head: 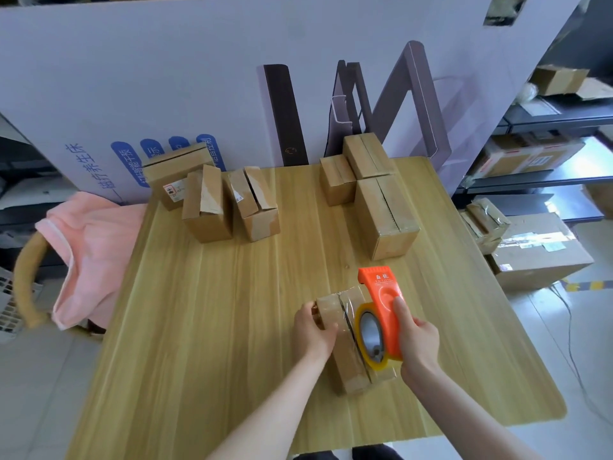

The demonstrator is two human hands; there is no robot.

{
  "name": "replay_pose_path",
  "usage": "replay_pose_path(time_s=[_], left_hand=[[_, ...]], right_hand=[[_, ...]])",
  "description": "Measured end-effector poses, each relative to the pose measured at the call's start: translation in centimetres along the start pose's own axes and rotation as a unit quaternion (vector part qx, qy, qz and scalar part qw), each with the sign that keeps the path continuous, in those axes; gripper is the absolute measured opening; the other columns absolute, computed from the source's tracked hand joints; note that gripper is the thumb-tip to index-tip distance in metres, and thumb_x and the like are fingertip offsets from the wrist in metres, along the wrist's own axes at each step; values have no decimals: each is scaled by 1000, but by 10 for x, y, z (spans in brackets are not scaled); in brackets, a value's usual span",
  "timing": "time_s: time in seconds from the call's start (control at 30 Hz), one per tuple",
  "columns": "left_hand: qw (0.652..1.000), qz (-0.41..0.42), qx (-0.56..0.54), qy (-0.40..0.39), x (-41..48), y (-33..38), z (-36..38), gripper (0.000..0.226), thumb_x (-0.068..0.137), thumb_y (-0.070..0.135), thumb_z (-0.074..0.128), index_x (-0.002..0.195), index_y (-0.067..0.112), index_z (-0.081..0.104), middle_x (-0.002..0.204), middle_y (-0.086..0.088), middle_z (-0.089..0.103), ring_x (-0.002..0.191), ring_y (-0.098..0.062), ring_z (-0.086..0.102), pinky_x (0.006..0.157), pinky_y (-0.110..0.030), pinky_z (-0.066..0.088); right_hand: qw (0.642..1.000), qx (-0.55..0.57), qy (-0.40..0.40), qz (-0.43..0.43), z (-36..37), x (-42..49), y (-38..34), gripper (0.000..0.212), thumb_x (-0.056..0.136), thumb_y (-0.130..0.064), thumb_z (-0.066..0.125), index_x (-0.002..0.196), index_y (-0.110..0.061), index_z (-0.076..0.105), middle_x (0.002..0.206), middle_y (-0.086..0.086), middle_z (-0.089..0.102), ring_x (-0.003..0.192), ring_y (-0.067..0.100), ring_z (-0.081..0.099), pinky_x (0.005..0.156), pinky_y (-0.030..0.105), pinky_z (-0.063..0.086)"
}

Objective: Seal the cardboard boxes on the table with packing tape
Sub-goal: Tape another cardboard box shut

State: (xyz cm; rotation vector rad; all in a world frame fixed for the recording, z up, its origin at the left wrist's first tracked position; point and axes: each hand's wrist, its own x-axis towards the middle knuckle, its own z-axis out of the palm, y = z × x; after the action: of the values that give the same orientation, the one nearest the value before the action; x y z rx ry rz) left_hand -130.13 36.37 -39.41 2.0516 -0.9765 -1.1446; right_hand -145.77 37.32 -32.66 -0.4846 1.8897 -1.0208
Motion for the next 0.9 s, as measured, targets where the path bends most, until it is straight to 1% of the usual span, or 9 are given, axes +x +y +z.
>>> replay_pose_path(time_s=[0.1,0.23,0.33,0.43,0.5,0.57,0.67,0.8,0.9], left_hand=[[998,0,29,-56,10,9,-2,60,77,10,66,129,31,45,125,5,45,103,-19,58,86,-37,55],[986,-21,101,-133,21,25,-14,49,77,6,62,110,37,45,115,1,41,90,-21,57,77,-37,56],[986,-7,140,-90,14,27,-10,46,83,15,52,122,37,42,122,3,44,98,-23,59,85,-39,53],[1000,-12,3,-2,-7,16,8,61,91,16,52,147,23,29,140,2,48,124,-23,51,103,-38,43],[991,-48,-122,6,-30,4,23,59,92,20,57,146,16,33,138,-2,53,124,-22,52,105,-40,41],[983,-71,-168,-11,-52,-7,38,61,90,25,62,145,15,36,136,-4,55,124,-23,53,105,-42,41],[987,-30,-157,-3,-54,-11,47,58,92,25,61,142,7,38,131,-8,57,122,-26,55,101,-39,43],[989,-18,-148,24,-8,14,37,39,93,22,60,125,2,51,115,-11,64,109,-27,61,83,-21,41],[992,-34,-115,25,40,39,27,50,96,29,56,134,-1,44,129,-16,57,119,-29,55,92,-25,41]], right_hand=[[1000,1,4,10,-1,1,-1,54,83,-54,65,71,-1,65,62,10,61,54,22,57,51,29,45],[1000,-3,5,14,0,0,-3,54,82,-56,65,71,-3,66,62,10,63,54,22,58,50,28,45],[1000,-16,3,-8,4,-2,-3,57,82,-53,67,69,2,65,60,12,61,52,21,56,51,29,44],[999,-28,-9,-34,9,-6,-5,60,82,-46,69,71,12,64,56,10,55,52,20,50,52,30,39],[999,-16,-11,-36,8,-9,-4,59,84,-44,69,75,14,64,57,10,54,53,19,49,52,30,38],[1000,11,3,-26,3,-10,-1,59,84,-44,68,76,15,64,59,11,55,55,21,50,54,31,40],[998,47,28,-19,-5,-13,2,58,85,-44,68,71,12,62,56,11,55,53,22,50,53,31,40],[995,72,51,-45,-13,-15,-9,48,86,-44,67,63,-2,57,55,10,47,55,21,42,55,31,34],[992,91,66,-50,-16,-11,-21,47,86,-44,66,62,-5,55,58,10,45,55,21,40,55,31,32]])
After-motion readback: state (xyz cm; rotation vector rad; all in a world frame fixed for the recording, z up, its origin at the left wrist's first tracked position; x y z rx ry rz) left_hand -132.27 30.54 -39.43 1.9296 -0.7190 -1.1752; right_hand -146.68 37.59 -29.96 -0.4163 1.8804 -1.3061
